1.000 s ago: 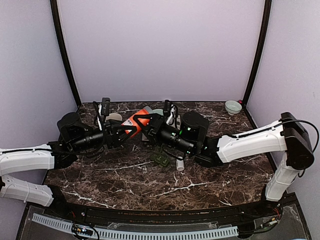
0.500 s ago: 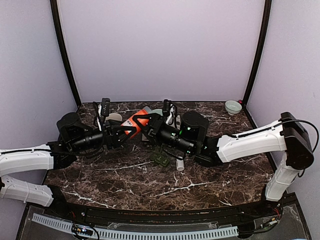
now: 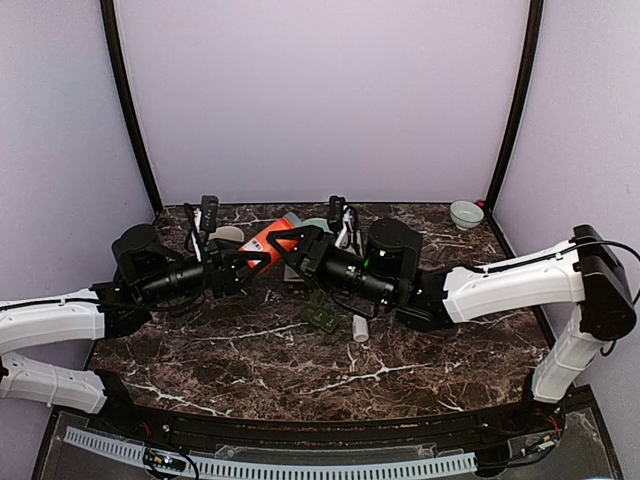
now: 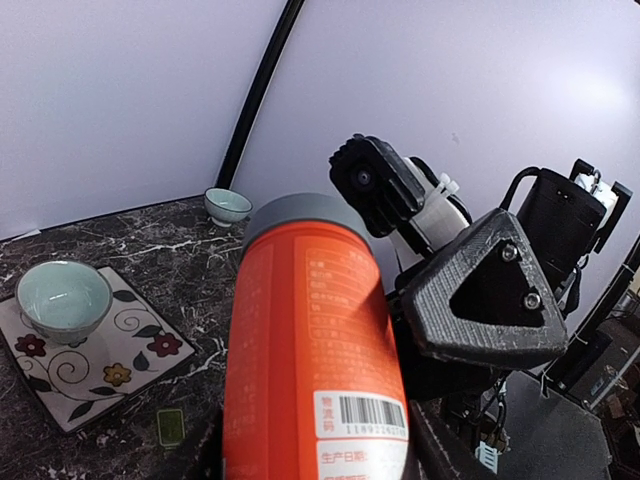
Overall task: Sort the pills into containers
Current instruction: Pass from the right arm to the left, then unscrew the lid of the pill bottle.
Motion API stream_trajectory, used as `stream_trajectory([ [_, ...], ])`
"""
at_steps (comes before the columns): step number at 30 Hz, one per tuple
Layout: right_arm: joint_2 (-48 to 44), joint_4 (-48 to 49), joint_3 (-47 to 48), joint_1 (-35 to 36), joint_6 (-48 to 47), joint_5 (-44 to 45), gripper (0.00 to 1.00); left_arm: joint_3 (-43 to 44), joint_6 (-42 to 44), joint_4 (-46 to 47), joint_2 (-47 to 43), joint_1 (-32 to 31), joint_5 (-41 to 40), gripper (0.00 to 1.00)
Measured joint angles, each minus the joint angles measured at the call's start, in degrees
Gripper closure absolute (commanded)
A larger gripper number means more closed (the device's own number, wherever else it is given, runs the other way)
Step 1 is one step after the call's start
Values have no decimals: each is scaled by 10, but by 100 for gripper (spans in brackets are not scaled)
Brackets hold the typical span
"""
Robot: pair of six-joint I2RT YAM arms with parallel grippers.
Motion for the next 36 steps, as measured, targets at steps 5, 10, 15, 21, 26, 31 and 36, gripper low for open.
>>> stream_trajectory([
  [5, -20, -11, -14, -2, -13, 6, 33, 6, 3, -15, -4, 0, -2, 75],
  [10, -58, -30, -41, -4, -28, 19, 32, 19, 9, -50, -4, 1, -8, 81],
  [15, -100, -52, -68, -6, -51, 40, 32, 46, 18, -94, -4, 2, -6, 81],
  [21, -165, -136, -89, -6, -107, 76, 31, 104, 41, -153, 12, 2, 33, 85],
  [26, -246, -231, -93, -8, -167, 107, 29, 164, 69, -214, 52, 3, 93, 90],
  [31, -341, -300, -107, -27, -208, 102, 29, 195, 93, -264, 93, 4, 158, 97],
  [36, -394, -364, -117, -46, -226, 56, 28, 208, 106, -295, 122, 7, 216, 100],
])
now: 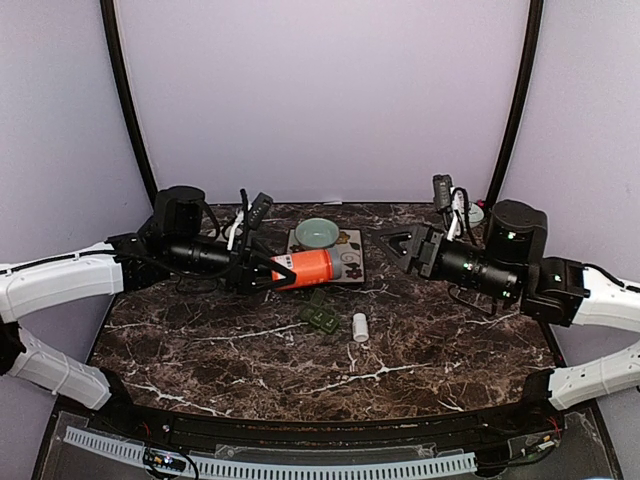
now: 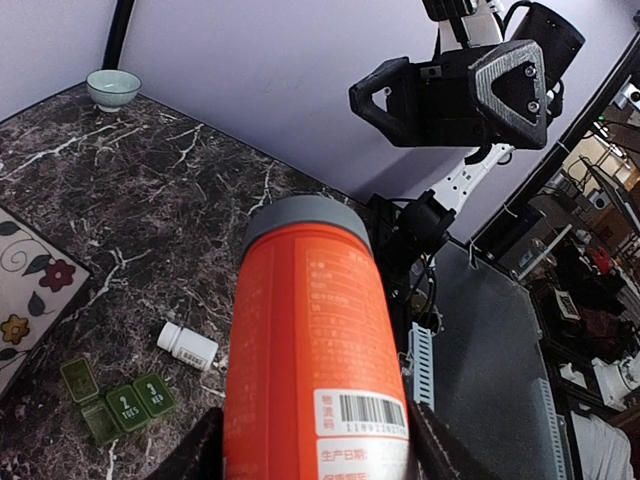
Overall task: Sort the pills into containers
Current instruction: Unscrew the lid of the pill bottle.
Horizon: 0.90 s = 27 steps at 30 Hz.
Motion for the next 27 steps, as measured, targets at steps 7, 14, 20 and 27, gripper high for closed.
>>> stream_trajectory([
  [7, -6, -37, -40, -10, 5, -91, 27, 23, 4, -5, 38, 5, 73, 100],
  [14, -5, -17, -71, -26, 31, -178, 25, 37, 7, -14, 70, 10, 135, 100],
  [20, 19, 25, -71, -33, 45, -236, 24, 47, 10, -19, 85, 12, 172, 100],
  [27, 52, 56, -71, -36, 60, -278, 23, 47, 16, -26, 85, 12, 193, 100],
])
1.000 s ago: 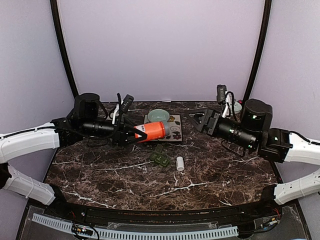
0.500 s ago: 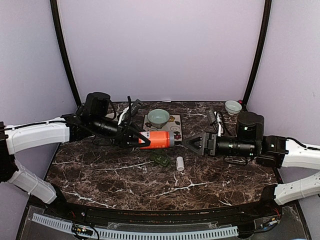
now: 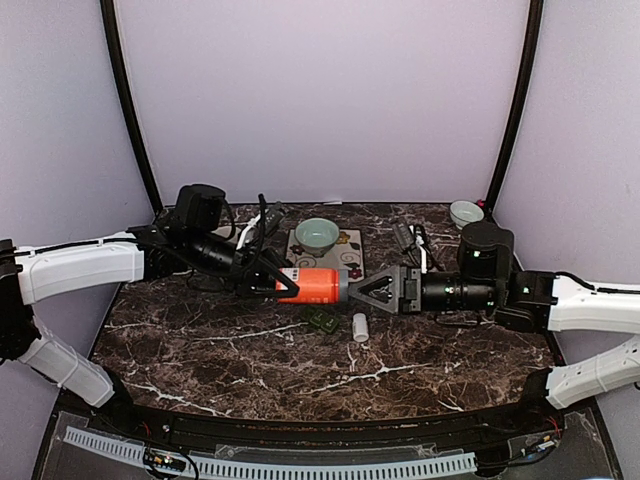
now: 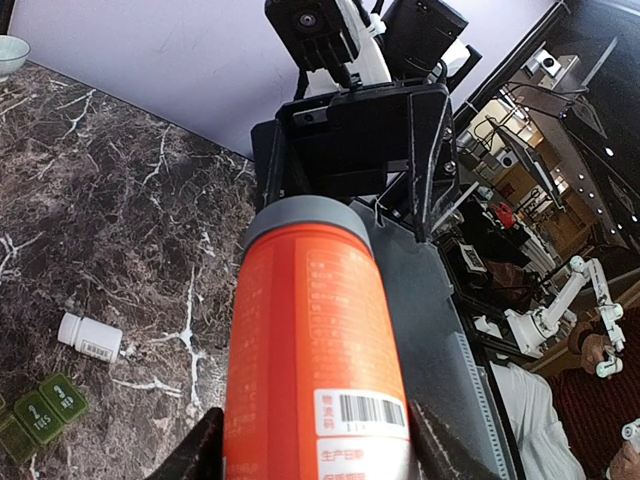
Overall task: Sort the pills into containers
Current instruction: Unscrew the lid of the pill bottle.
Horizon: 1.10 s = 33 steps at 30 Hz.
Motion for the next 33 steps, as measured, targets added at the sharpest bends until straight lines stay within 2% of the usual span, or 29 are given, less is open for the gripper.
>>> stream_trajectory([
  [15, 47, 53, 1, 0, 18, -44, 25, 0, 3, -5, 12, 0, 31, 100],
  [22, 64, 66, 9, -1, 19, -54, 34, 1, 3, -9, 17, 0, 41, 100],
  [25, 72, 69, 12, -3, 21, -57, 45, 6, 5, -10, 18, 0, 43, 100],
  [27, 76, 73, 14, -4, 21, -59, 59, 8, 6, -10, 18, 0, 46, 100],
  [29, 79, 75, 14, -6, 21, -64, 78, 8, 8, -13, 18, 2, 50, 100],
  [31, 83, 77, 15, -7, 20, -67, 92, 9, 11, -18, 18, 4, 50, 100],
  [32, 84, 78, 16, -7, 18, -68, 99, 9, 13, -20, 19, 4, 50, 100],
  [33, 85, 78, 16, -7, 18, -70, 100, 9, 14, -22, 19, 5, 51, 100],
])
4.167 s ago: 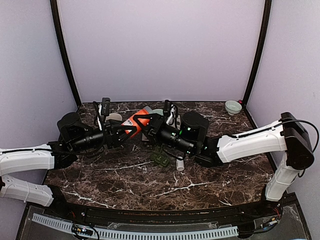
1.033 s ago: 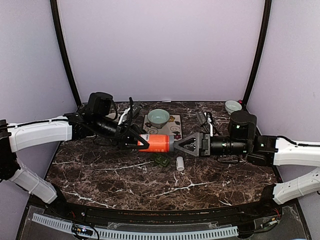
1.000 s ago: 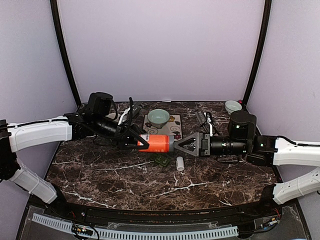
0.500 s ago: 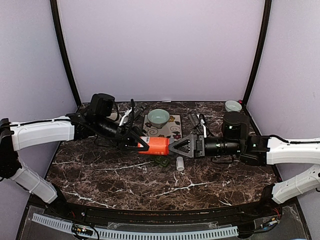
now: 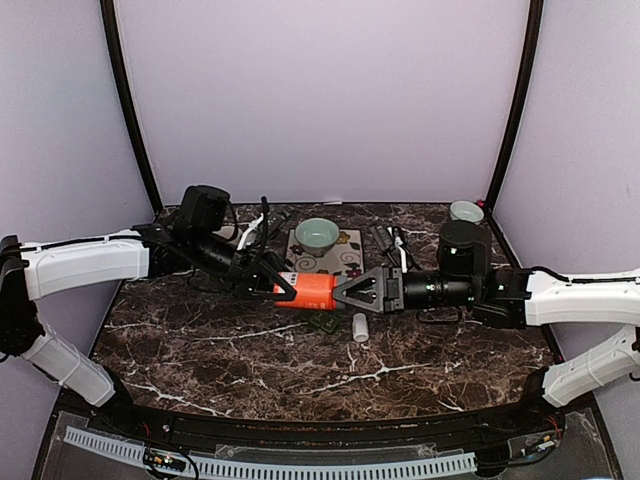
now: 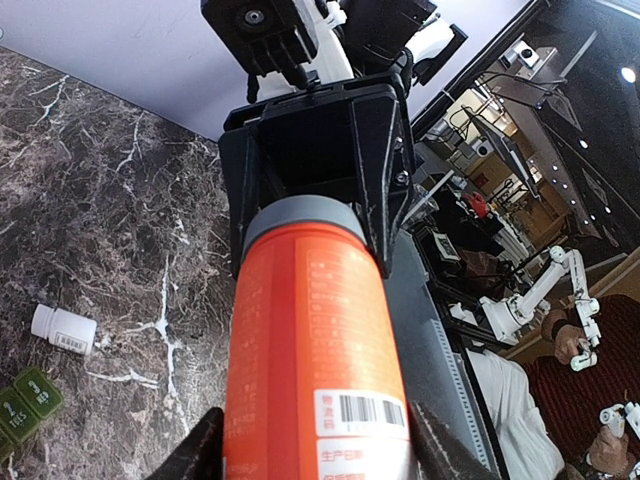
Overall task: Sort the pills into containers
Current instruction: Unscrew the lid of the pill bottle.
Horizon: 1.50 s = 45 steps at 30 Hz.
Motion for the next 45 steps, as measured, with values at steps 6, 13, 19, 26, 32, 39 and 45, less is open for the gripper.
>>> stream_trajectory([
  [6, -1, -11, 6, 0, -28, -3, 100, 16, 3, -23, 5, 1, 5, 100],
  [13, -36, -72, 25, 11, -156, 35, 100, 47, -21, -27, 19, 0, 22, 100],
  [19, -54, -135, 48, 76, -303, 159, 100, 54, -56, -24, 33, -2, 68, 100],
  [26, -50, -148, 54, 149, -412, 308, 100, 54, -86, -24, 37, 3, 95, 100],
  [32, -43, -139, 54, 210, -481, 432, 100, 54, -95, -22, 37, 3, 108, 100],
  [39, -14, -112, 53, 268, -553, 568, 100, 54, -98, -19, 37, 5, 109, 100],
  [45, 5, -80, 45, 286, -594, 635, 92, 54, -98, -12, 37, 7, 98, 100],
])
